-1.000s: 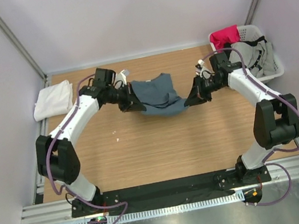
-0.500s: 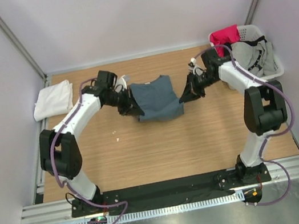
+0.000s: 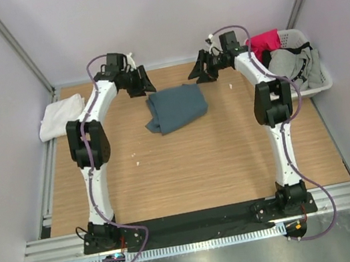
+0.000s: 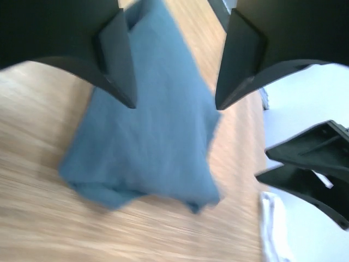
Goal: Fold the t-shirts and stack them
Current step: Fold the tshirt
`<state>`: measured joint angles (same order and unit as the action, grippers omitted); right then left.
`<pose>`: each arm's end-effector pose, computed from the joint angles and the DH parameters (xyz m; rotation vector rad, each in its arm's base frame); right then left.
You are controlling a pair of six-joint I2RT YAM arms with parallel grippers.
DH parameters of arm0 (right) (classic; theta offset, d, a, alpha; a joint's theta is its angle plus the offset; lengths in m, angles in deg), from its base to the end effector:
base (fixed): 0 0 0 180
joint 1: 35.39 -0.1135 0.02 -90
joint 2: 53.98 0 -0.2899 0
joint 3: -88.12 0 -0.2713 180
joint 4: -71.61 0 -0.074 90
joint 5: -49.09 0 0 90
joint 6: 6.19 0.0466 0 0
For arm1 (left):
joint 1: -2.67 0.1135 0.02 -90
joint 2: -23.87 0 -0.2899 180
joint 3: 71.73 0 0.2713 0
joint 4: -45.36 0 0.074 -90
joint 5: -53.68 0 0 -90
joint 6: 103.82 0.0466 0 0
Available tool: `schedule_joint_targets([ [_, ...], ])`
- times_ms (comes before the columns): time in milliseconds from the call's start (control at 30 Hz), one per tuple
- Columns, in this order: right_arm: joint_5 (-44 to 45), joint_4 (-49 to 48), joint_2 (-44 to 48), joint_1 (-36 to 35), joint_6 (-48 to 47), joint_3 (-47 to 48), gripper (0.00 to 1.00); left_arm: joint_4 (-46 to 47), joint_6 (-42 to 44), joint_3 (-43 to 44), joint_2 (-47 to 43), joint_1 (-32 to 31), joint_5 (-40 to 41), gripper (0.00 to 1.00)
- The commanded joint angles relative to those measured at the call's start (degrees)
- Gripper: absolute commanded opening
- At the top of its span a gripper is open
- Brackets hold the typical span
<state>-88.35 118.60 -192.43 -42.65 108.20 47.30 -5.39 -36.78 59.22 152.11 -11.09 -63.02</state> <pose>0.5722 0.1075 0.2330 -0.0596 2.3774 1.2464 0.5270 -0.1506 0.2680 0.0258 2.4674 -0.8503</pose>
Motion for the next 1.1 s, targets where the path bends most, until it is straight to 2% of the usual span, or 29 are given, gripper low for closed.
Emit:
schedule_joint_targets([
  [0, 0.3, -3.6, 0.0, 0.4, 0.9, 2.4, 0.67, 0.6, 5.0, 5.9, 0.8, -0.7, 11.7, 0.59],
  [100, 0.2, -2.4, 4.1, 1.0, -1.0, 1.7, 0.68, 0.3, 4.9, 5.4, -2.9, -0.7, 14.6, 0.64],
  [300, -1.3, -2.0, 10.2, 2.3, -1.3, -3.5, 0.68, -2.7, 4.3, -3.4, -10.3, -0.7, 16.2, 0.69],
  [367, -4.9, -4.1, 10.7, 2.3, 0.9, -4.6, 0.68, -4.6, 4.4, -6.9, -11.7, -0.7, 15.4, 0.74],
  [533, -12.1, -9.4, 10.0, 0.9, 9.8, -12.2, 0.67, -6.2, 1.0, -12.9, -13.8, 1.1, 6.5, 0.85],
  [700, -14.9, -10.7, 8.2, -1.6, 11.5, -17.3, 0.66, -3.3, -3.0, -18.8, -13.2, 3.6, -1.9, 0.83],
  [1067, -13.6, -11.5, 2.9, -3.6, 12.2, -18.3, 0.66, 1.4, -9.0, -19.0, -4.2, 5.5, -6.0, 0.82],
])
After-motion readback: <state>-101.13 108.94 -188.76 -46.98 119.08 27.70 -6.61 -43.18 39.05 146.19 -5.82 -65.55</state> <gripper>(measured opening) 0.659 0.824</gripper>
